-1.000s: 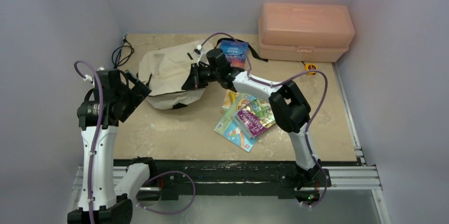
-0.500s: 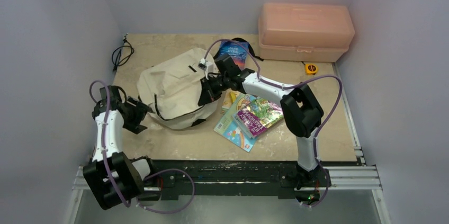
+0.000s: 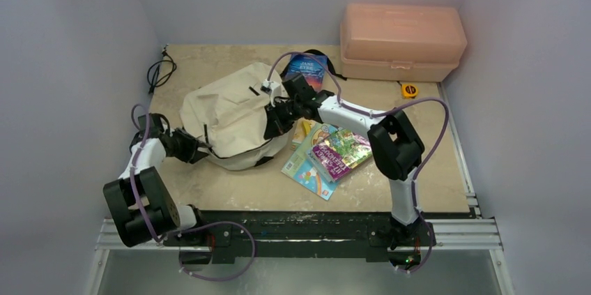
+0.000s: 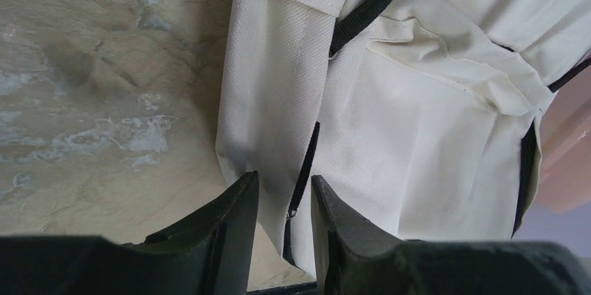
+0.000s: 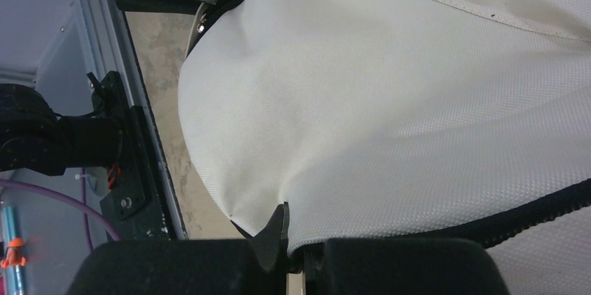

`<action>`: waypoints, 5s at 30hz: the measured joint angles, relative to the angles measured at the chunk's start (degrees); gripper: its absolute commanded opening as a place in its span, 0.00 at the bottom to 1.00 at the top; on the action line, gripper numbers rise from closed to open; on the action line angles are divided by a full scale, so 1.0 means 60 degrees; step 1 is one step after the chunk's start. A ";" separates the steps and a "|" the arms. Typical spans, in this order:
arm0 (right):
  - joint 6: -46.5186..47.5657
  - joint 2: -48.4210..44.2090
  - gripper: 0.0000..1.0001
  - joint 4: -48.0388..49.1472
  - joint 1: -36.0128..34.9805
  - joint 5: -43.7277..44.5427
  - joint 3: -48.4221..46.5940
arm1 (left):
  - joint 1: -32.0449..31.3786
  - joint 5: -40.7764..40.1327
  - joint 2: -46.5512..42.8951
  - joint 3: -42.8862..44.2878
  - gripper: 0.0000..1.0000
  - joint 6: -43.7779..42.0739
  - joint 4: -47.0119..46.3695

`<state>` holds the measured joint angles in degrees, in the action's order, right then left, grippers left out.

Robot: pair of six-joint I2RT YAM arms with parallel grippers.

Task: Pack the student bag
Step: Move the student bag to the center of the board, then unzip the student bag at the center of the board.

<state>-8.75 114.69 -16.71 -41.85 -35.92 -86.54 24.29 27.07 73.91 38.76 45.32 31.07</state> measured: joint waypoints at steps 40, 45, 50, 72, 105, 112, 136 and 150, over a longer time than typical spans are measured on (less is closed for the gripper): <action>-0.3195 0.2157 0.51 0.3406 -0.2761 0.2874 -0.2361 | 0.0011 -0.4499 -0.4586 0.2364 0.79 -0.1541 0.4371; -0.3475 0.3031 0.49 0.3198 -0.3053 0.3282 -0.2936 | 0.0011 -0.4462 -0.4605 0.2361 0.80 -0.1840 0.4462; -0.3435 0.3359 0.42 0.2947 -0.3260 0.3687 -0.3606 | 0.0011 -0.4197 -0.4601 0.2291 0.79 -0.2007 0.4382; -0.2710 0.4459 0.22 0.1858 -0.3796 0.5104 -0.4776 | 0.0007 -0.3697 -0.4568 0.1993 0.79 -0.2244 0.3993; -0.5493 0.0743 0.00 0.5956 -0.3610 0.4331 0.0459 | 0.0444 0.0226 -0.1049 -0.0743 0.00 0.0186 0.0532; -0.5796 -0.0761 0.00 0.6349 -0.3370 0.4838 0.2368 | 0.0594 0.0259 -0.1151 -0.0696 0.00 -0.0036 0.0914; -0.5446 -0.3810 0.00 0.7930 -0.0692 0.2736 0.5676 | -0.2248 -0.0106 -0.5202 0.0692 0.86 -0.2204 0.1588; -0.5727 -0.4076 0.00 0.7828 -0.0714 0.2320 0.5676 | -0.6808 -0.1494 -0.1031 0.3238 0.68 -0.4339 0.1851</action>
<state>-43.11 90.24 30.26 -46.13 -22.00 -52.49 -16.56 18.11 67.72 58.19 19.29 42.17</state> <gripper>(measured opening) 0.007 0.712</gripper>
